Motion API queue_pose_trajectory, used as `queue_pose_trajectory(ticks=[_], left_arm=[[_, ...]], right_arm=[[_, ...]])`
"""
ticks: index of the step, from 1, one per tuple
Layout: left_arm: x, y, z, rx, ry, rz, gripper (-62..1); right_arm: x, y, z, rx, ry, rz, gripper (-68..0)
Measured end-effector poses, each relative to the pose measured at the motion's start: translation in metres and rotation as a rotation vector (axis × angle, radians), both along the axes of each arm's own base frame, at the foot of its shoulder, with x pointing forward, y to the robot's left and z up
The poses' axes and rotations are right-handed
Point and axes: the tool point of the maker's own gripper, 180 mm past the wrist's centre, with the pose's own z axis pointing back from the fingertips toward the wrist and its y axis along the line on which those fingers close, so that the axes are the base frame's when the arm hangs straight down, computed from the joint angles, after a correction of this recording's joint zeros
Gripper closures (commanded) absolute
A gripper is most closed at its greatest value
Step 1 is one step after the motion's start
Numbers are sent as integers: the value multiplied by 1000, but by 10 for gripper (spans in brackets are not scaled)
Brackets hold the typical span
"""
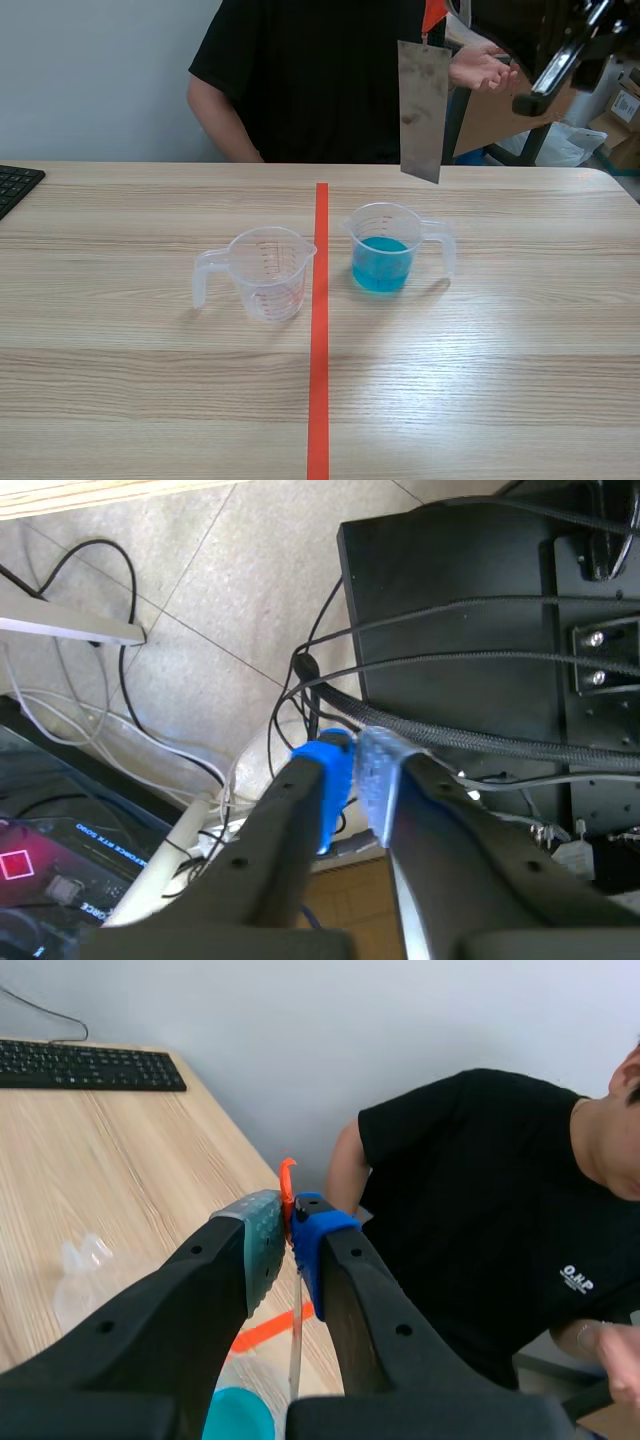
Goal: Do the redox reaction experiment.
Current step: 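Move the plate over the blue solution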
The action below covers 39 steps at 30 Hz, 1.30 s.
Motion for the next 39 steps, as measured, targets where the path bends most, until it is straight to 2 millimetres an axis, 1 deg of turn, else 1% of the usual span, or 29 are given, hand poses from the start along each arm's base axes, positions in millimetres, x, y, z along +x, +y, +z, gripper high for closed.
queue_pose_trajectory(ticks=[13,20,22,25,27,31,35,39], left_arm=[[2,6,2,15,2,-18,-49],[1,7,2,17,5,-22,-49],[4,8,7,10,-15,-30,-49],[16,9,21,-12,-56,-47,-49],[27,5,31,-32,-80,-108,-49],[56,-4,56,-69,-153,-214,-49],[85,-22,80,-102,-219,-347,-49],[118,-46,111,-143,-321,-484,-49]], right_arm=[[7,-9,-13,5,41,-26,-17],[9,3,-8,3,27,8,-17],[13,3,-7,17,25,6,-17],[19,0,-11,29,40,-11,-17],[22,-1,-15,38,56,-18,-17],[21,3,-19,40,66,-8,-17],[20,7,-22,37,72,1,-17],[18,10,-23,35,78,9,-17]])
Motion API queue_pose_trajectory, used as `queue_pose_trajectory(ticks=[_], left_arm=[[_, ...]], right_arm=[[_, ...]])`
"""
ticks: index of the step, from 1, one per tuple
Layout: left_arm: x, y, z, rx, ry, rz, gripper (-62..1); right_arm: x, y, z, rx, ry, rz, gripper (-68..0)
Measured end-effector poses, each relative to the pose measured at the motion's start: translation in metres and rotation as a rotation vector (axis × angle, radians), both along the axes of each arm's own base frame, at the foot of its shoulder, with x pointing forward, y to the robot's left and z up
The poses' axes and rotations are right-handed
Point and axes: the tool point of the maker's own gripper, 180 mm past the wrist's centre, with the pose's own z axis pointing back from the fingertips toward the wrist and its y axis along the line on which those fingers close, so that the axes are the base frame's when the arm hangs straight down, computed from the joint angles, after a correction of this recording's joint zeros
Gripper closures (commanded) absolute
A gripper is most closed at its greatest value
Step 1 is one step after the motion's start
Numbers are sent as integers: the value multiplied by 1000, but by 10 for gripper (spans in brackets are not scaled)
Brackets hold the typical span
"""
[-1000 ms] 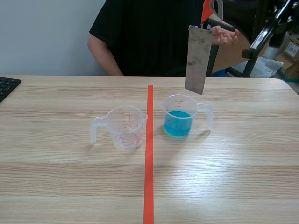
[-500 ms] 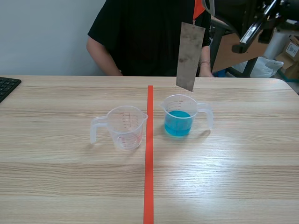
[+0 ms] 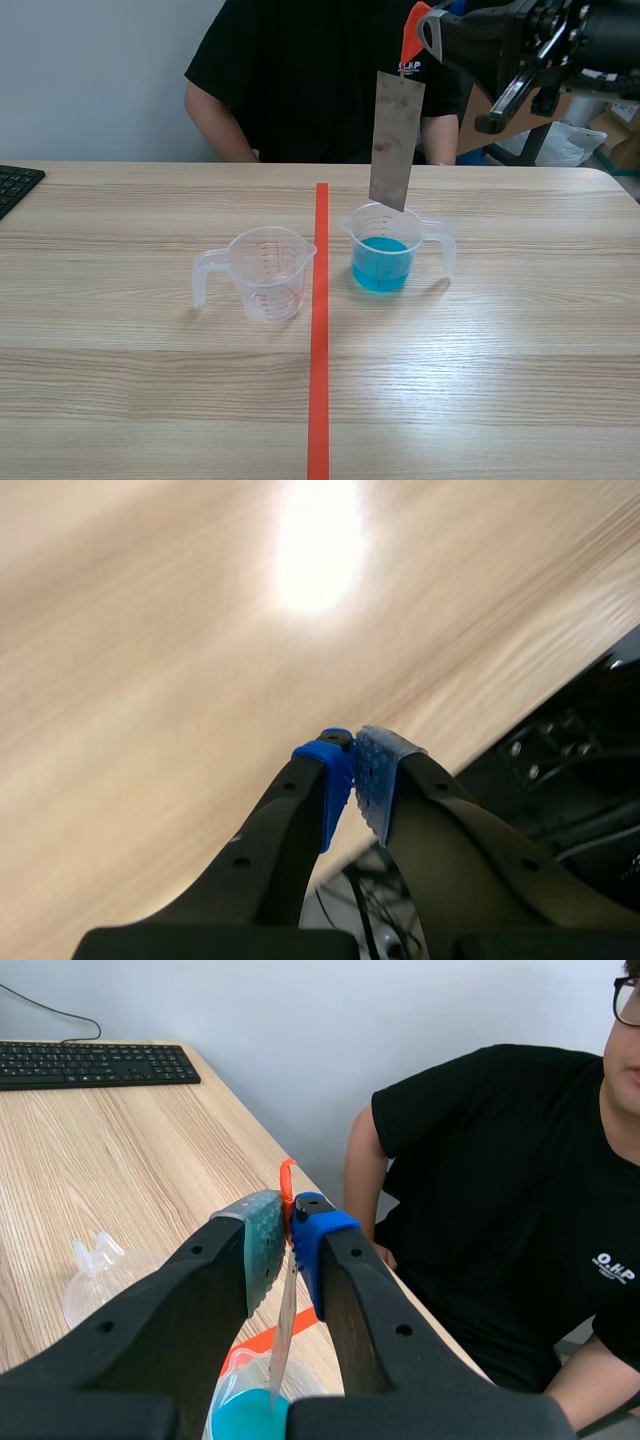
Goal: Do the redox reaction experiment.
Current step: 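Move the plate over the blue solution, then point at the plate with the left hand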
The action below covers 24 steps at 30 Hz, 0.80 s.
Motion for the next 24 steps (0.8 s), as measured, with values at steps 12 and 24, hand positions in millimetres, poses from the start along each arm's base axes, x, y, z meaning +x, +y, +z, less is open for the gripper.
queue_pose_trajectory(ticks=[12,24], left_arm=[[90,-85,87,-112,-340,-260,-49],[142,-185,105,-101,-536,-403,-49]], right_arm=[[0,0,0,0,0,0,-17],[0,0,0,0,0,0,-17]])
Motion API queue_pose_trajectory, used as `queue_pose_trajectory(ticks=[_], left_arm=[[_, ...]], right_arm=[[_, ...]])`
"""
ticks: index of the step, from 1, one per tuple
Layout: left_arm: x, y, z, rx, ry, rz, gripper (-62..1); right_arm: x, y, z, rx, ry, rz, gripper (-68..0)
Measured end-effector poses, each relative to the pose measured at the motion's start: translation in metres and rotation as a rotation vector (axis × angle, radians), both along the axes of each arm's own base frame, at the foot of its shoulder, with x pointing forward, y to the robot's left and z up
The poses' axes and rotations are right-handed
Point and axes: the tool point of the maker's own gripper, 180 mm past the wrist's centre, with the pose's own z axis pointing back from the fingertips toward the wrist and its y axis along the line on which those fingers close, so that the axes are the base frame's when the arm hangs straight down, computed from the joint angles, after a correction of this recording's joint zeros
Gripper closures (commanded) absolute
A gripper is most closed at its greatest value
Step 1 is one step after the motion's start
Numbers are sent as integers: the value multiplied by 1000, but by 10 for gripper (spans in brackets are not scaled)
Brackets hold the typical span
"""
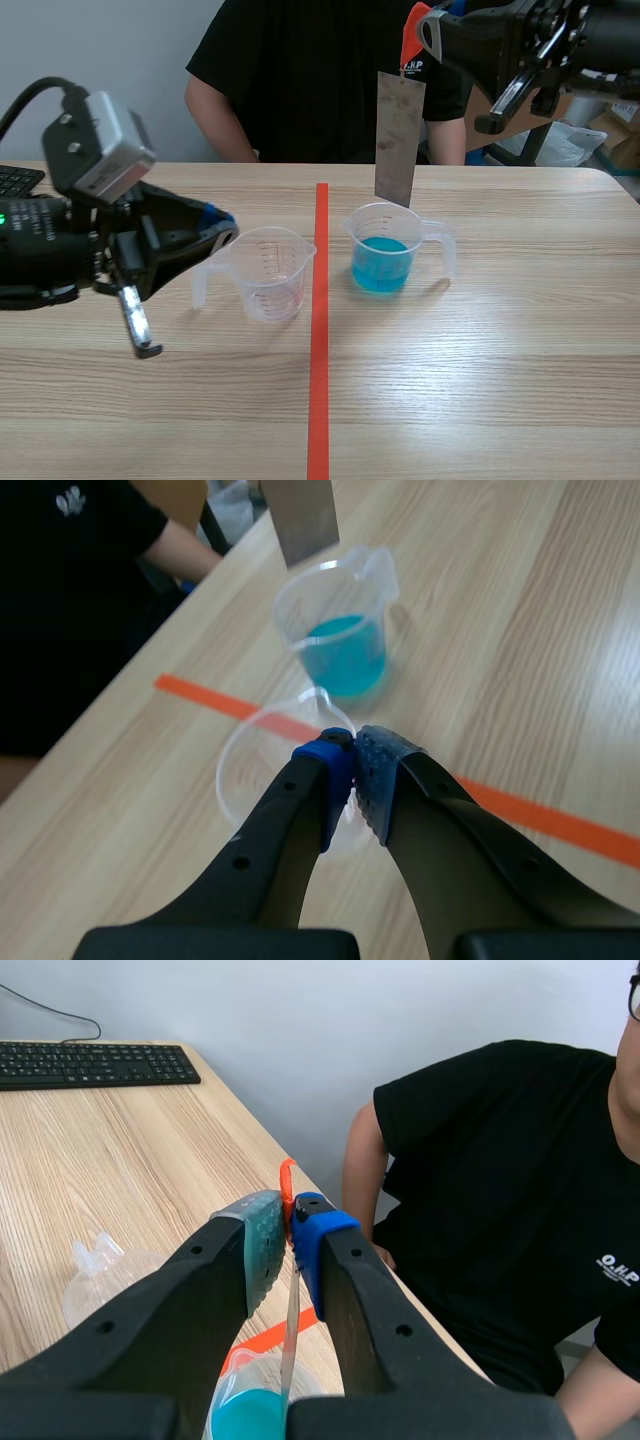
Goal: Do the redox reaction experiment.
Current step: 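Point at the plate with the left hand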
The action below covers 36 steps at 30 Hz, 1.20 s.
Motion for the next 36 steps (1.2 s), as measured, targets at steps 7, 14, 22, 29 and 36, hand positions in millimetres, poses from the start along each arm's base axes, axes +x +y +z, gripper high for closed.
queue_pose_trajectory(ticks=[7,14,22,29,36], left_arm=[[32,-44,-2,-20,-26,24,-49],[57,-60,-45,15,52,59,-49],[79,-91,-44,-14,37,51,-49],[93,-114,-39,-35,9,58,-49],[108,-122,-38,-45,-8,91,-49]], right_arm=[[0,0,0,0,0,0,-17],[0,0,0,0,0,0,-17],[0,0,0,0,0,0,-17],[0,0,0,0,0,0,-17],[0,0,0,0,0,0,-17]])
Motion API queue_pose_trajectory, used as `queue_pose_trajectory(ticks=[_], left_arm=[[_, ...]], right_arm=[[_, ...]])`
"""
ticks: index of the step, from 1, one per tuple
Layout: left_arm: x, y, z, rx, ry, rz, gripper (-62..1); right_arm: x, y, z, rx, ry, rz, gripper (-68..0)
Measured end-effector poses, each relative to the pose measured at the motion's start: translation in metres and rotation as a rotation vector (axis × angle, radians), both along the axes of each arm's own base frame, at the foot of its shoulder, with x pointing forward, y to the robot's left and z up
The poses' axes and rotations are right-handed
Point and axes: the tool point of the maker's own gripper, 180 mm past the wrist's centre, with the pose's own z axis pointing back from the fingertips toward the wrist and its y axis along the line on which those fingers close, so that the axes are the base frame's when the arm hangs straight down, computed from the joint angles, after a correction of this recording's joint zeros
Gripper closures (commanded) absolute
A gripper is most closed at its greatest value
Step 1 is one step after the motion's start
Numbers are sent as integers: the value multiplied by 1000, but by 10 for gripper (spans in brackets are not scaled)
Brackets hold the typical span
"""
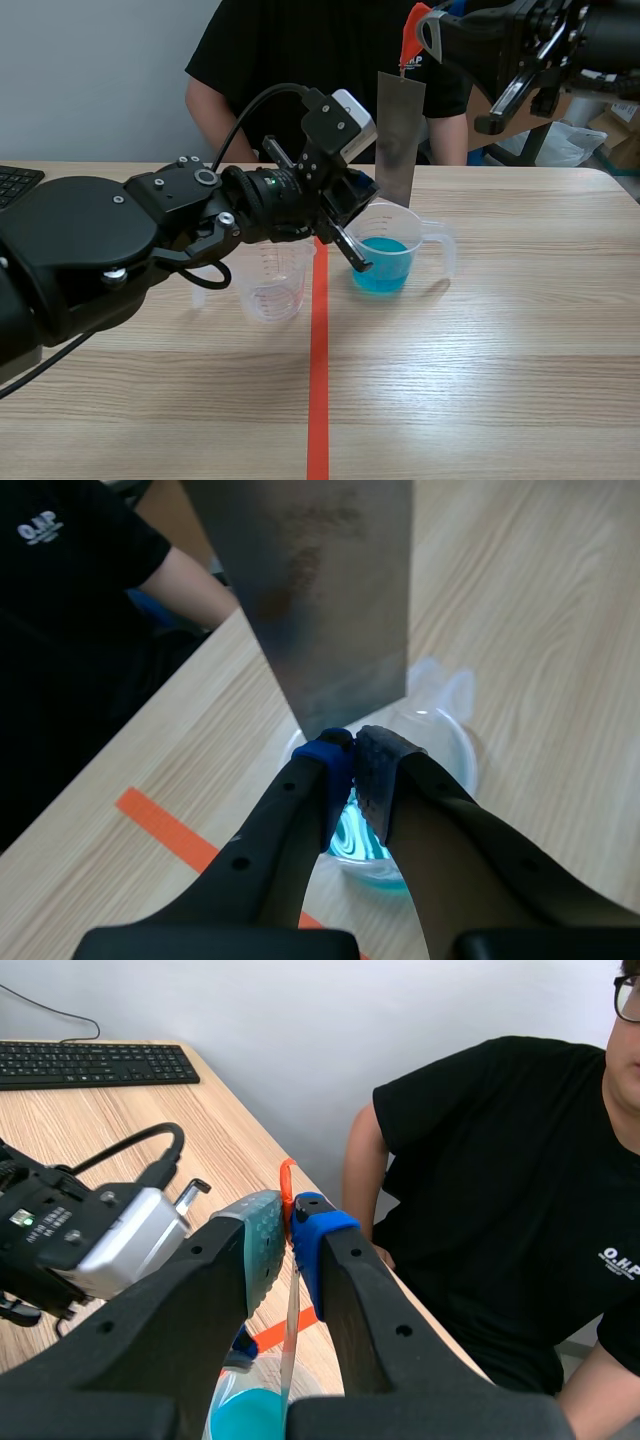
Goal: Do the redox reaction experiment.
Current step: 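Point at the plate with the left hand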
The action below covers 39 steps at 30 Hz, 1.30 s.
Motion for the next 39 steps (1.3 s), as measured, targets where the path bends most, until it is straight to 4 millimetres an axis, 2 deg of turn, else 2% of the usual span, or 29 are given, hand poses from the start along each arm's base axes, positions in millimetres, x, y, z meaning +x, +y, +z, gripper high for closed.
queue_pose_trajectory(ticks=[4,10,39], left_arm=[[3,-1,-6,5,1,10,-49],[12,10,-17,16,7,53,-49],[16,13,-15,12,-4,58,-49]], right_arm=[[0,0,0,0,0,0,-17],[0,0,0,0,0,0,-17],[0,0,0,0,0,0,-17]])
